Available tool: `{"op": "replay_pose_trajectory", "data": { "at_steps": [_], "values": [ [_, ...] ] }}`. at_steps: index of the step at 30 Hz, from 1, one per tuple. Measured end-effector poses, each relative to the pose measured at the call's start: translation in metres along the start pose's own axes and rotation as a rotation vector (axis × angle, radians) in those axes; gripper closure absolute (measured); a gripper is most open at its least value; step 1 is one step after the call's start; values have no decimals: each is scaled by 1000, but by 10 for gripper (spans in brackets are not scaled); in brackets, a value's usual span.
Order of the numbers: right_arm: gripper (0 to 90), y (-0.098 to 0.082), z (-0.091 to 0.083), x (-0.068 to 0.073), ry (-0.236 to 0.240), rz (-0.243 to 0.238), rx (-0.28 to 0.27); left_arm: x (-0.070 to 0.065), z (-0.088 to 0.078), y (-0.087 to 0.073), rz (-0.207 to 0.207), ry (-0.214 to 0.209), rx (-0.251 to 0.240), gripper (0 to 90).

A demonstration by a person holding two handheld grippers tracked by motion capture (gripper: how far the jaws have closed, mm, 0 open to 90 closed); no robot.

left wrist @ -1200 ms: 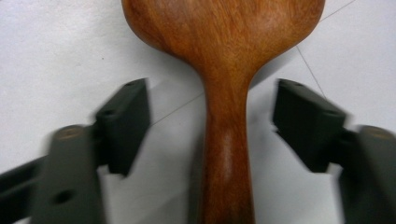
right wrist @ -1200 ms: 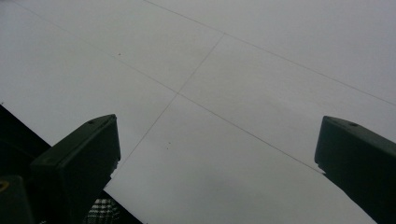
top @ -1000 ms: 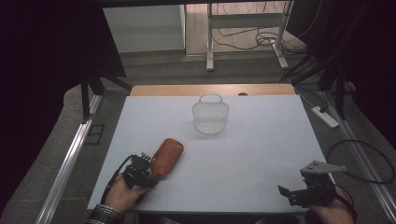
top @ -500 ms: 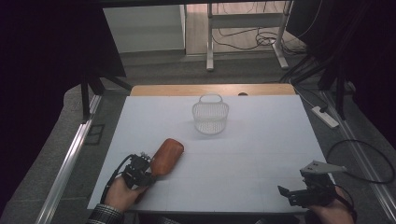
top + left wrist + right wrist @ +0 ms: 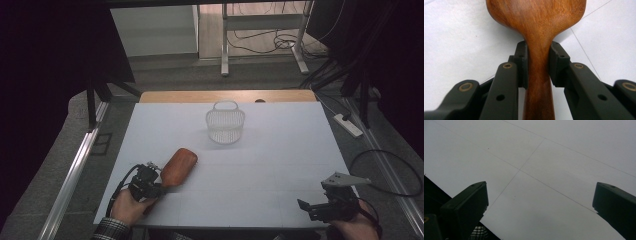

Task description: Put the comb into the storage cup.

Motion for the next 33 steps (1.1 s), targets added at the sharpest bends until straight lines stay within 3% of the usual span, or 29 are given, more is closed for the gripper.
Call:
{"op": "replay_pose_trajectory", "data": {
  "at_steps": [12, 16, 22, 33],
  "values": [
    [2, 0, 0, 1, -1, -5, -1, 0, -10, 0, 23, -15, -95, 719],
    [1, 0, 0, 1, 2, -12, -3, 1, -14, 0, 19, -52, -143, 718],
    [0, 0, -1, 1, 12, -9, -6, 0, -21, -1, 47, -58, -203, 718],
    [0, 2, -3, 1, 37, -6, -42, -4, -28, 1, 82, -34, -263, 718]
  ]
}}
Point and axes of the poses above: each handheld gripper's, and its own axes: z roughly forward along the jaws, y roughly out of its top, x roughly to its left, the point moved 1 cm from there along z, roughly forward along the jaws, and after that the axes turned 9 degrees about z, right-handed, at the moved point
